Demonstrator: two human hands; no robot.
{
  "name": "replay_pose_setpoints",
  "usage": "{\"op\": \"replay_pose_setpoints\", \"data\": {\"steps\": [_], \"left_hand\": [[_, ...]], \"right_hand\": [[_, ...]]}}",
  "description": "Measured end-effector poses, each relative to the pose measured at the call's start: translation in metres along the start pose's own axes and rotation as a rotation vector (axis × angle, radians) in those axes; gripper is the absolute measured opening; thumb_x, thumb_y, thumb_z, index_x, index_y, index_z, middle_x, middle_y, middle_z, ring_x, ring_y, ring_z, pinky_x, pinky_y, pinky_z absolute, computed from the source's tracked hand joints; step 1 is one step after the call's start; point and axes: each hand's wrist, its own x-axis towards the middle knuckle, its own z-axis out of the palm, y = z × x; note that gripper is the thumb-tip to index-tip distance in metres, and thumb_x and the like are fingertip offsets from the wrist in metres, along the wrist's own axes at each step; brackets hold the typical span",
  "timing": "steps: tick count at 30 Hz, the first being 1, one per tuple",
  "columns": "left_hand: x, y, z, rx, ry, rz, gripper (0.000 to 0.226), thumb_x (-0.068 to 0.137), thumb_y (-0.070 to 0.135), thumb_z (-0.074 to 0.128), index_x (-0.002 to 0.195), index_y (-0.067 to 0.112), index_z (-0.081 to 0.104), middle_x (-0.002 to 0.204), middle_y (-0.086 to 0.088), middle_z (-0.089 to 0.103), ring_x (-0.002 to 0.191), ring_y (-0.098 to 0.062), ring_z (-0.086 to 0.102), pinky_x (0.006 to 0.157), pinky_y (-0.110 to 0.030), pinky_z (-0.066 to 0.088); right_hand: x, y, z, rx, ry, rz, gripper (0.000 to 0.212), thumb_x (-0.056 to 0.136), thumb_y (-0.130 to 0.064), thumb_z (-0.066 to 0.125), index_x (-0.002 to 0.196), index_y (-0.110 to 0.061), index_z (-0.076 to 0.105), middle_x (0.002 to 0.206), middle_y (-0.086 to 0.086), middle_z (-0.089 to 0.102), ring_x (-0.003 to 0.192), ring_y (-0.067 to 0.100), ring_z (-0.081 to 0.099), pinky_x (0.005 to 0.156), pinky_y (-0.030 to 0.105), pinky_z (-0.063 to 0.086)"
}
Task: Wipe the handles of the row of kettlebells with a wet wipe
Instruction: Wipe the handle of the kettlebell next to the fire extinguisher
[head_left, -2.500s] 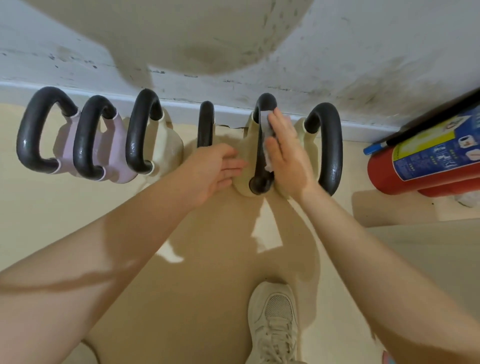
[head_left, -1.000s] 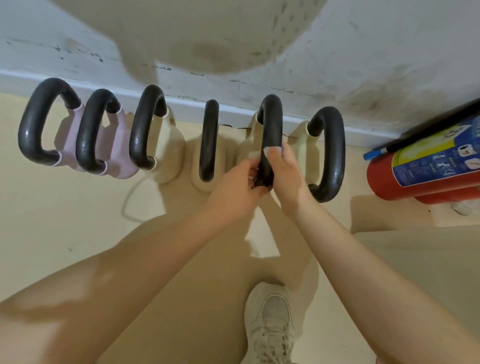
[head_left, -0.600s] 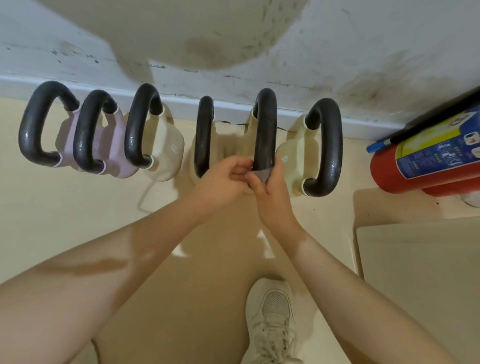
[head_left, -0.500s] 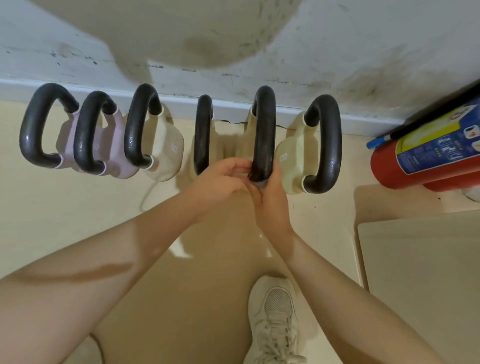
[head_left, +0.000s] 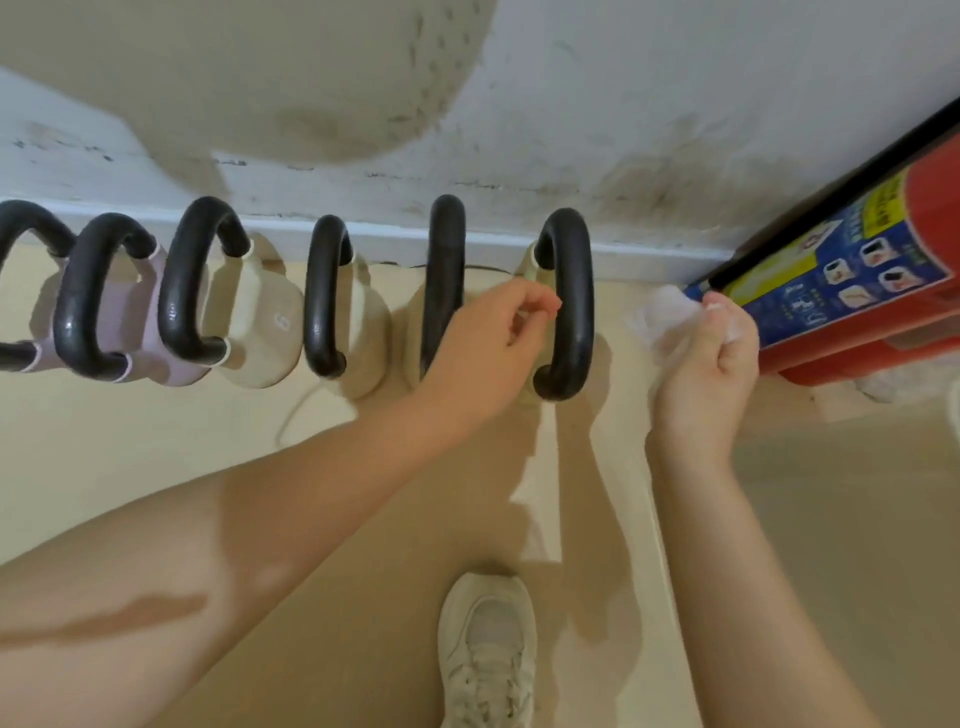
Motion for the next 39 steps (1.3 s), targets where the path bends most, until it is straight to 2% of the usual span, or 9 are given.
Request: {"op": "replay_pose_setpoints", "data": {"steps": [3, 5, 9, 15, 20, 25, 32, 35, 39], "left_hand": [[0.020, 0.008, 0.023, -0.114, -0.003, -0.232, 0.035, 0.094, 0.024, 0.046, 0.129, 0.020, 0.046, 0.118, 0.009, 0.055, 0.099, -0.003, 0.051, 0.079, -0.009, 0.037], [0.033, 0.011, 0.030, -0.276, -0.033, -0.390, 0.038, 0.094, 0.028, 0.047, 0.131, 0.021, 0.044, 0.113, 0.011, 0.055, 0.097, -0.004, 0.051, 0.076, -0.013, 0.040], [0.053, 0.011, 0.029, -0.291, -0.065, -0.491, 0.022, 0.093, 0.027, 0.047, 0.111, 0.019, 0.056, 0.102, 0.000, 0.066, 0.093, -0.015, 0.062, 0.082, -0.029, 0.050], [0.068, 0.010, 0.026, -0.232, -0.180, -0.606, 0.032, 0.088, 0.011, 0.052, 0.120, 0.012, 0.056, 0.111, -0.010, 0.066, 0.102, -0.025, 0.063, 0.091, -0.039, 0.052], [0.062, -0.001, 0.025, -0.142, -0.256, -0.419, 0.029, 0.082, 0.015, 0.060, 0.111, 0.016, 0.060, 0.100, -0.010, 0.069, 0.092, -0.019, 0.064, 0.075, -0.027, 0.051], [0.062, -0.005, 0.024, -0.164, -0.295, -0.405, 0.042, 0.081, 0.017, 0.064, 0.122, 0.022, 0.053, 0.100, -0.004, 0.069, 0.093, -0.017, 0.064, 0.083, -0.031, 0.053], [0.062, -0.009, 0.018, -0.144, -0.344, -0.386, 0.052, 0.084, 0.023, 0.063, 0.133, 0.028, 0.046, 0.100, 0.000, 0.070, 0.092, -0.011, 0.065, 0.083, -0.027, 0.051], [0.064, -0.010, 0.018, -0.139, -0.356, -0.391, 0.052, 0.083, 0.024, 0.065, 0.132, 0.029, 0.047, 0.098, 0.001, 0.072, 0.091, -0.011, 0.066, 0.084, -0.029, 0.052], [0.065, -0.012, 0.016, -0.149, -0.372, -0.404, 0.056, 0.083, 0.027, 0.065, 0.134, 0.033, 0.043, 0.100, 0.001, 0.072, 0.091, -0.012, 0.067, 0.083, -0.029, 0.051]], "right_hand": [[0.020, 0.006, 0.003, 0.221, -0.084, 0.169, 0.016, 0.098, -0.034, 0.033, 0.098, -0.029, 0.048, 0.104, -0.002, 0.060, 0.102, 0.009, 0.053, 0.096, 0.028, 0.039], [0.028, 0.005, 0.012, 0.342, -0.204, 0.177, 0.054, 0.100, -0.044, 0.021, 0.104, 0.001, 0.051, 0.101, 0.007, 0.066, 0.092, 0.007, 0.051, 0.089, 0.026, 0.037], [0.028, 0.005, 0.031, 0.258, -0.577, 0.220, 0.056, 0.097, -0.053, 0.008, 0.125, -0.030, 0.050, 0.122, -0.012, 0.061, 0.113, 0.008, 0.055, 0.101, 0.027, 0.039], [0.045, 0.009, 0.040, 0.172, -0.506, 0.216, 0.055, 0.097, -0.020, 0.042, 0.147, -0.028, 0.019, 0.129, -0.006, 0.060, 0.105, 0.004, 0.061, 0.088, 0.021, 0.050], [0.038, 0.009, 0.049, 0.102, -0.543, 0.167, 0.022, 0.098, -0.022, 0.042, 0.116, -0.026, 0.054, 0.107, -0.003, 0.064, 0.089, 0.003, 0.065, 0.075, 0.022, 0.054], [0.040, 0.008, 0.043, 0.253, -0.327, 0.200, 0.031, 0.095, -0.017, 0.041, 0.082, -0.021, 0.069, 0.082, -0.002, 0.069, 0.081, 0.011, 0.066, 0.075, 0.031, 0.053], [0.036, 0.013, 0.052, -0.007, -0.363, 0.043, 0.049, 0.093, -0.010, 0.053, 0.139, -0.017, 0.039, 0.135, -0.004, 0.053, 0.092, -0.014, 0.059, 0.085, 0.011, 0.048], [0.035, 0.011, 0.058, -0.075, -0.381, 0.013, 0.025, 0.096, -0.023, 0.049, 0.114, -0.012, 0.062, 0.088, -0.006, 0.064, 0.085, 0.010, 0.061, 0.083, 0.030, 0.051], [0.038, 0.005, 0.067, -0.046, -0.330, 0.000, 0.031, 0.098, -0.027, 0.041, 0.073, -0.023, 0.059, 0.056, -0.016, 0.052, 0.060, 0.002, 0.051, 0.063, 0.029, 0.046]]}}
